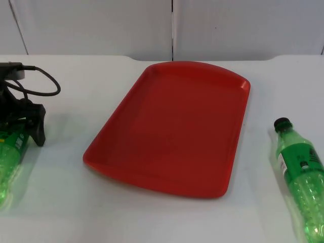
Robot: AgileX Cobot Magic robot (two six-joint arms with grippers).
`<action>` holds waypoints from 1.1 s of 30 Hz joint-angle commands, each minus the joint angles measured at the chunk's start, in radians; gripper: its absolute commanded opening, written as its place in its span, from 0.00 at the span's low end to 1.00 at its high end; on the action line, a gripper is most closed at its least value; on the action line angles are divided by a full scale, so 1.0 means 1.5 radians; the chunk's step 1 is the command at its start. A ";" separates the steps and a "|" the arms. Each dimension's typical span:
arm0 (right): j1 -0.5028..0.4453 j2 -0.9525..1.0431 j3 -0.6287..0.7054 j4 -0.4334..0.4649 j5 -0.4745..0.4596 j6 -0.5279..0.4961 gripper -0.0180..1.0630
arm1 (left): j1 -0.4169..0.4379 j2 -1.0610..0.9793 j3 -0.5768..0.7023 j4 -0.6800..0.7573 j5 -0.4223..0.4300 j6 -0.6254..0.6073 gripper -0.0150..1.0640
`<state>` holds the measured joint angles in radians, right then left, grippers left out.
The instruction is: Place the bottle upright on the tray.
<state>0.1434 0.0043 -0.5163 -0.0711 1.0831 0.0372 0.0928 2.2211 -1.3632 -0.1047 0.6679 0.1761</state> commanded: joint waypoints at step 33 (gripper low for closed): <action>-0.003 -0.003 0.000 0.004 -0.004 0.000 0.99 | 0.001 0.008 0.001 -0.007 0.036 0.000 0.01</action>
<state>0.1434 0.0043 -0.5163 -0.0711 1.0831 0.0372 0.0962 2.2258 -1.3688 -0.0960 0.6821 0.1780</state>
